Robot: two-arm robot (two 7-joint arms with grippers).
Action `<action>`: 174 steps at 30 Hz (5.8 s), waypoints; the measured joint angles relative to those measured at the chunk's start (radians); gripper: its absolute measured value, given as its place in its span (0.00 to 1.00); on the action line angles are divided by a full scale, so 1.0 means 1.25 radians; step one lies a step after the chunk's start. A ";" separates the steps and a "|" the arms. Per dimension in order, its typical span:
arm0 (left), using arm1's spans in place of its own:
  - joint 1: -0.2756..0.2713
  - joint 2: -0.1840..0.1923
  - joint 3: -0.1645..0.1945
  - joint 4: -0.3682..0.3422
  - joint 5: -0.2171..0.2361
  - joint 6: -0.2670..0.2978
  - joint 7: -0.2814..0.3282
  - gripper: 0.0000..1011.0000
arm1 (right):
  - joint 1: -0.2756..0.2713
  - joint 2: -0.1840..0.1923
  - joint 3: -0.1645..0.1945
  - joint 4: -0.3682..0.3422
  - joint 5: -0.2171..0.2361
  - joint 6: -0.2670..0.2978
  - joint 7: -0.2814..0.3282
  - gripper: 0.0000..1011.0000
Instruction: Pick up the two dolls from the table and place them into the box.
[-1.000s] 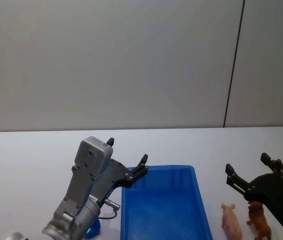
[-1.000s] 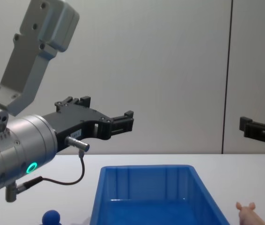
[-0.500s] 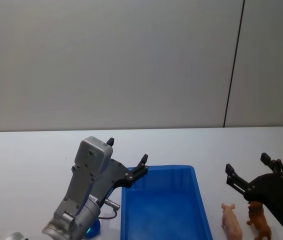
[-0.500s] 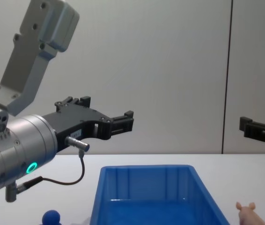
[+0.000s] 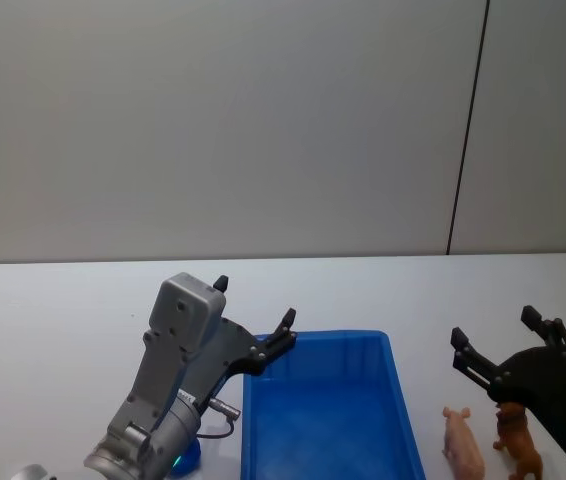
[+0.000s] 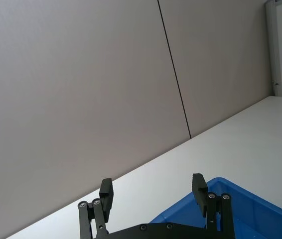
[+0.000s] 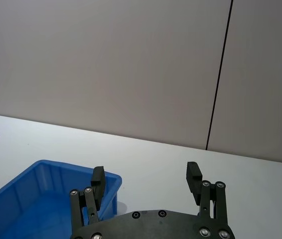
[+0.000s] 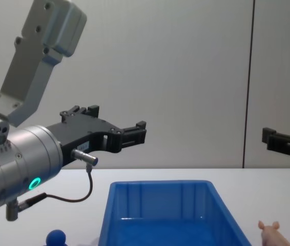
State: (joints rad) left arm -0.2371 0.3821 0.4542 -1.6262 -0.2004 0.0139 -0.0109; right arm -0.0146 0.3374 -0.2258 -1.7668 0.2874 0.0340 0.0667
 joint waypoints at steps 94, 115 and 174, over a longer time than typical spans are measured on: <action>0.000 0.000 0.000 0.000 0.000 0.000 0.000 0.99 | -0.034 -0.003 0.014 0.060 0.025 0.286 -0.065 0.34; 0.000 0.000 0.000 0.000 0.000 0.000 0.000 0.99 | -0.003 -0.020 0.007 0.027 -0.012 0.240 -0.003 0.34; 0.000 0.000 0.000 0.000 0.000 0.000 0.000 0.99 | 0.071 -0.086 -0.035 0.051 -0.018 0.257 0.071 0.99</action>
State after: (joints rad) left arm -0.2371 0.3821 0.4542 -1.6262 -0.2004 0.0139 -0.0109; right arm 0.0741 0.2298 -0.2700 -1.7033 0.2654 0.3559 0.1557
